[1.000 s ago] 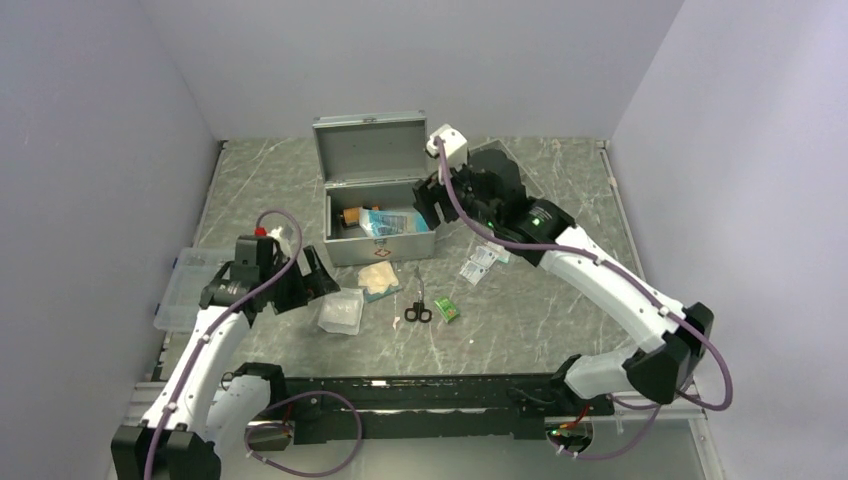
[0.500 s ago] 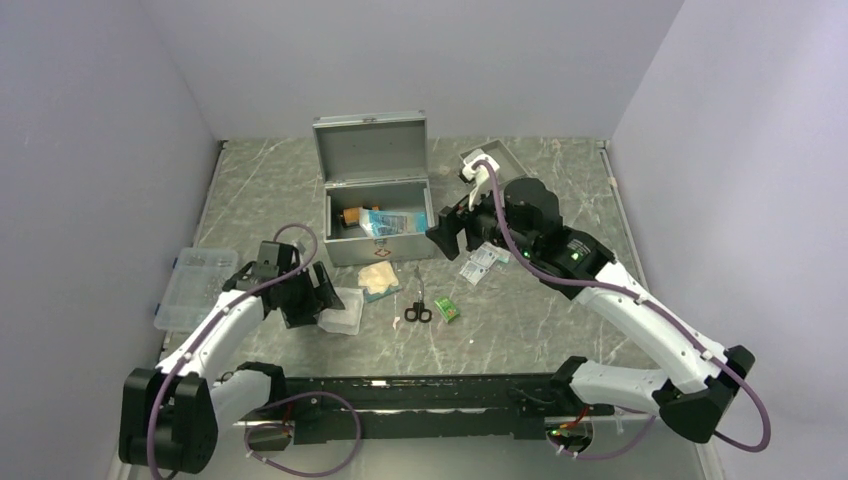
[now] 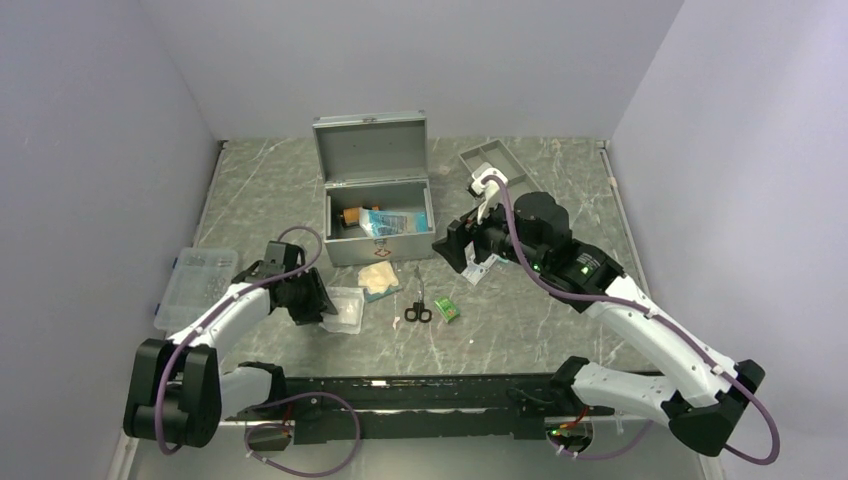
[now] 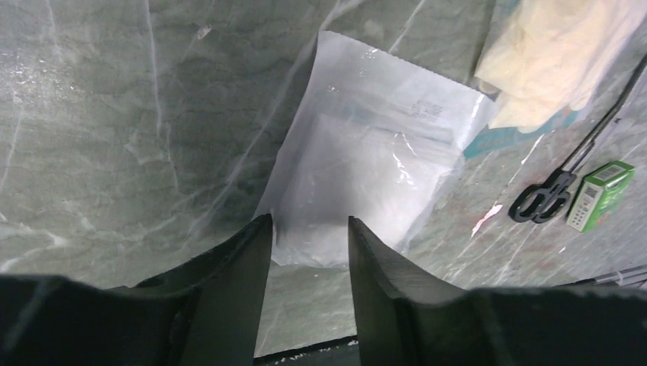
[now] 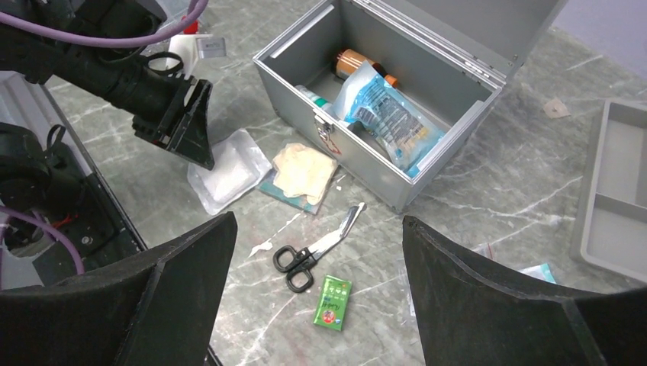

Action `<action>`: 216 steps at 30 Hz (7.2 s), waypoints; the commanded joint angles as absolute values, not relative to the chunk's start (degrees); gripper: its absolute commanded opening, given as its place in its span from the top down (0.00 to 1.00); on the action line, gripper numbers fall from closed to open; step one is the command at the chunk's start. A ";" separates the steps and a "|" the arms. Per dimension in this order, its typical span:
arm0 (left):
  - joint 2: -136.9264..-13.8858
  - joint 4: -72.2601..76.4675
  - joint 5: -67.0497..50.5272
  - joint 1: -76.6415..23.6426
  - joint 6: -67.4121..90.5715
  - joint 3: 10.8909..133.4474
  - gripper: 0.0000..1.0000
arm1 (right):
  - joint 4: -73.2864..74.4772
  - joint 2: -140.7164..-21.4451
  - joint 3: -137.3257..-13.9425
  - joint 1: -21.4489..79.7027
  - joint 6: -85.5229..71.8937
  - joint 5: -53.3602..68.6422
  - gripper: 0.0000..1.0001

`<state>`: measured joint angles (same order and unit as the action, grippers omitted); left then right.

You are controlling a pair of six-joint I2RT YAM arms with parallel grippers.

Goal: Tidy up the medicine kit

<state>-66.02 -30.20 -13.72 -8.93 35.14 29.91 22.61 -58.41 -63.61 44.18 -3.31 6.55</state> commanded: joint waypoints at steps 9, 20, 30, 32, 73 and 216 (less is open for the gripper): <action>-65.45 -27.75 -12.71 -9.31 35.25 27.78 0.90 | 19.99 -55.68 -62.14 44.45 -4.24 6.99 0.17; -60.81 -29.77 -14.89 -9.56 35.97 28.54 1.00 | 19.91 -54.89 -60.91 44.50 -4.79 6.59 0.17; -53.21 -40.44 -15.73 -11.98 34.91 40.22 1.00 | 20.50 -53.50 -59.35 44.49 -4.61 2.98 0.16; -53.51 -41.97 -15.73 -12.78 34.64 43.79 1.00 | 21.51 -53.34 -59.33 44.47 -4.53 2.43 0.16; -107.14 -48.31 -3.78 -19.11 29.33 92.57 1.00 | 31.89 -42.26 -50.49 44.34 -13.22 -9.10 0.12; -64.09 -39.45 -14.41 -22.13 12.32 57.32 0.00 | 37.09 -141.54 -128.37 9.14 -1.49 -0.70 0.62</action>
<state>-65.23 -40.12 -14.79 -21.85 13.13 57.36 37.54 -142.21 -127.63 9.34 -1.85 -0.95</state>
